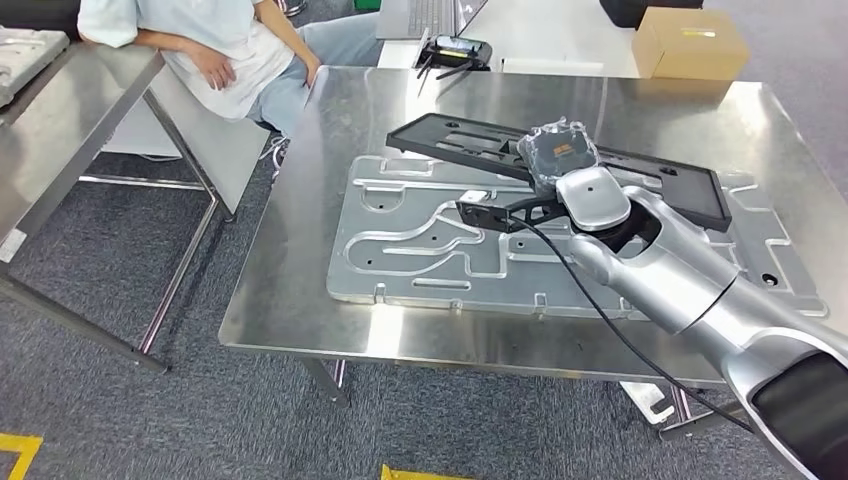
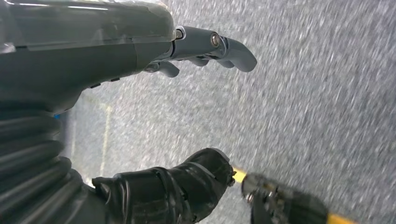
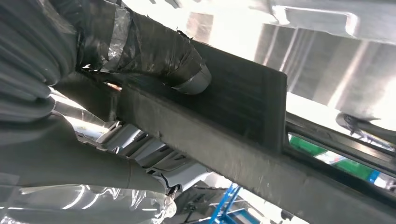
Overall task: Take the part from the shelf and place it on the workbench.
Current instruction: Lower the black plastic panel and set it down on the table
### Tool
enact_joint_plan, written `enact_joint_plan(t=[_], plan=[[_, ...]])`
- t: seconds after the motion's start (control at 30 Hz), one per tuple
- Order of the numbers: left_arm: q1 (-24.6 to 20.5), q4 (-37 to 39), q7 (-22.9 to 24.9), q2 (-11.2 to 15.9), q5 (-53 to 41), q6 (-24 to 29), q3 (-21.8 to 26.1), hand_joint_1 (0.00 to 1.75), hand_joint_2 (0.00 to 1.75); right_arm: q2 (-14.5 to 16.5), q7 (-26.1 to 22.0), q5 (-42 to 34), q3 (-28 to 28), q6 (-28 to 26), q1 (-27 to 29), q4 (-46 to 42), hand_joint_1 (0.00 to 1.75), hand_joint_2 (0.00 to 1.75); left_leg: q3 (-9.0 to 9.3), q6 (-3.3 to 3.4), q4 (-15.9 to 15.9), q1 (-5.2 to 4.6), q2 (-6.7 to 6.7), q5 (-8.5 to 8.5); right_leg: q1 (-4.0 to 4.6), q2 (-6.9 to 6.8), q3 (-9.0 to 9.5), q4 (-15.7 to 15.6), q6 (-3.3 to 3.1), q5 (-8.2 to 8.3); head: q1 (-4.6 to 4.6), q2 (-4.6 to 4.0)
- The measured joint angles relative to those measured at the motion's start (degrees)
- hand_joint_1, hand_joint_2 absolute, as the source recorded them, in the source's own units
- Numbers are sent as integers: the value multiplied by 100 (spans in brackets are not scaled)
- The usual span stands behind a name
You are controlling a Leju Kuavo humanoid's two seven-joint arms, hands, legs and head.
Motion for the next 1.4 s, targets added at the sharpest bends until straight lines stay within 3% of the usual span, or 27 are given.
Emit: enact_joint_plan(t=[0.07,0.17,0.2,0.23,0.27,0.33,0.37,0.47,0.57,0.67,0.73,0.77,0.83,0.9,1.07,1.13,1.2,1.23,1.27,1.3,1.37,1.4], plan=[[0,0,8,-10,0,8,0,0,175,1,-13,3,-5,-4,-2,9,175,175,-91,-61,222,7,8,-137,-30,2,56,-45,-47,-12,-9,0],[0,0,8,-11,4,25,0,0,175,2,-27,22,-8,-5,7,22,175,175,-633,-140,1239,42,15,-499,-41,-1,139,-65,-102,-64,-19,0],[4,0,8,-10,9,29,0,0,175,2,-34,28,-5,-4,21,28,175,175,-801,-156,1490,52,15,-521,-42,0,169,-65,-107,-88,-20,0],[7,0,7,-11,16,30,0,0,175,3,-43,33,-3,-4,35,34,175,175,-879,-164,1533,60,15,-435,-44,1,203,-65,-105,-114,-19,0],[9,0,4,-11,25,31,0,0,175,3,-49,36,-3,-4,46,38,175,175,-844,-162,1345,66,16,-241,-45,3,244,-65,-98,-142,-20,0],[9,0,-3,-10,38,34,0,0,175,3,-54,37,-4,-5,42,40,175,175,-556,-130,588,69,15,214,-45,5,328,-71,-74,-200,-17,0],[8,0,-6,-8,42,37,0,0,175,3,-52,38,-5,-7,33,40,175,175,-404,-105,246,54,14,343,-41,7,354,-76,-54,-222,-18,0],[-4,0,-10,-4,46,42,0,0,175,3,-54,41,-6,-12,35,41,175,175,-244,-28,-77,0,12,347,-40,14,378,-124,36,-240,-20,0],[2,0,-12,-5,48,42,0,0,175,2,-54,45,-12,-13,43,43,175,175,-121,68,-216,42,25,361,-37,-3,332,23,106,-353,-5,0],[-16,0,-18,-5,47,40,0,0,175,3,-56,54,-15,-10,55,55,175,175,-37,157,-246,34,29,317,-32,-17,-192,1013,120,-738,9,0],[-20,0,-24,-5,48,39,0,0,175,0,-58,55,-12,-13,113,70,175,175,-13,173,-212,29,17,259,-36,-19,-500,1418,130,-760,10,0],[-12,0,-26,-5,51,40,0,0,175,0,-61,55,-11,-16,137,77,175,175,2,164,-182,30,10,221,-41,-21,-505,1306,133,-610,10,0],[5,0,-27,-5,56,42,0,0,175,1,-63,55,-11,-23,154,85,175,175,30,125,-95,32,-1,120,-52,-29,-275,650,127,-185,9,0],[-4,0,-27,-4,58,52,0,0,175,6,-68,56,-9,-33,151,93,175,175,11,67,1,12,-7,29,-42,-30,-60,144,104,-6,10,0],[-13,0,-21,-10,60,96,0,0,175,19,-110,103,-1,-45,190,120,175,175,-52,-51,157,5,1,-113,-44,-11,26,28,-15,-61,-12,0],[-15,0,-16,-12,61,107,0,0,175,27,-112,127,1,-46,188,126,175,175,-311,-113,686,26,11,-343,-57,-13,89,-4,-65,-80,-25,0],[-12,0,-12,-9,61,112,0,0,175,37,-116,130,7,-48,203,132,175,175,-705,-155,1357,43,14,-520,-57,-13,142,-11,-93,-116,-33,0],[-8,0,-10,-10,61,112,0,0,175,42,-121,130,14,-48,216,138,175,175,-839,-166,1517,51,14,-491,-57,-12,170,-11,-98,-138,-35,0],[-5,0,-14,-13,62,112,0,0,175,49,-128,130,22,-48,231,144,175,175,-878,-166,1469,56,15,-360,-56,-10,204,-11,-96,-162,-35,0],[-3,0,-27,-16,67,111,0,0,175,54,-132,130,27,-48,241,148,175,175,-813,-154,1219,60,15,-147,-55,-7,240,-11,-91,-186,-35,0],[-5,0,-95,-16,103,100,0,0,175,57,-138,133,30,-52,243,153,87,87,-523,-97,468,45,11,261,-46,-5,303,-20,-69,-230,-32,0],[-8,0,-153,-14,133,86,0,0,175,57,-138,136,29,-56,240,156,44,44,-403,-66,183,27,9,356,-41,-3,314,-26,-49,-243,-32,0]])
